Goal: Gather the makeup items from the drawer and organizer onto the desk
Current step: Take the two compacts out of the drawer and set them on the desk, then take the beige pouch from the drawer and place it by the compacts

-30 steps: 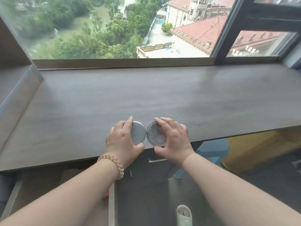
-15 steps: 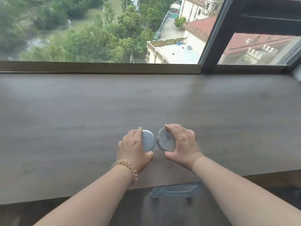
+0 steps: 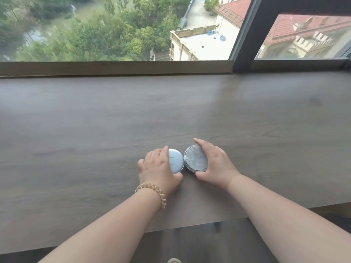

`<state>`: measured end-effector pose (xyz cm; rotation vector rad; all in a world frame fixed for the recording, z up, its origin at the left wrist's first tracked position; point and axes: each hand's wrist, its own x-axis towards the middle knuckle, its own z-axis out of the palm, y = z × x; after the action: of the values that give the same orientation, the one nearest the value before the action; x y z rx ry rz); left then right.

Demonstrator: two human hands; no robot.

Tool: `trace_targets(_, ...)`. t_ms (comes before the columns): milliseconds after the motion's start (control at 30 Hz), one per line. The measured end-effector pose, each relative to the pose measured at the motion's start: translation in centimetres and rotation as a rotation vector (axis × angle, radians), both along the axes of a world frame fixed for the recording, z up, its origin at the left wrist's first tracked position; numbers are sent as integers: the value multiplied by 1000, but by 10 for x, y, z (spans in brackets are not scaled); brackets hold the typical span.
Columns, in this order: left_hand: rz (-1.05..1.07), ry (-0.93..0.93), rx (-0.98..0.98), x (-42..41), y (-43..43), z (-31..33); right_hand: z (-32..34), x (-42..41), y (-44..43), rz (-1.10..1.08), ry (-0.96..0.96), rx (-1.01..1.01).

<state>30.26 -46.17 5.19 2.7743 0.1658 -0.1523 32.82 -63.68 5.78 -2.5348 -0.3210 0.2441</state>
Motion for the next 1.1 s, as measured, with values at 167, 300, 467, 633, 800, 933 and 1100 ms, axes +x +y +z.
trace_targets(167, 5, 24, 46, -2, 1, -6, -3, 5, -1, 42, 94, 33)
trace_targets(300, 10, 47, 47, -1, 4, -8, -11, 4, -1, 76, 60, -12)
trace_targets(467, 0, 16, 4, -12, 12, -4, -12, -5, 9, 45, -266, 6)
trace_targets(633, 62, -97, -24, -35, 57, 6, -15, -16, 69, 135, -460, 21)
trace_targets(800, 156, -120, 4, -68, 127, 16, -11, -40, 149, 242, -461, 61)
trace_targets(933, 254, -193, 9, -108, 191, 22, -6, -68, 212, 363, -491, 91)
trace_targets(1100, 270, -239, 23, -180, 298, 21, -11, -115, 309, 471, -516, 90)
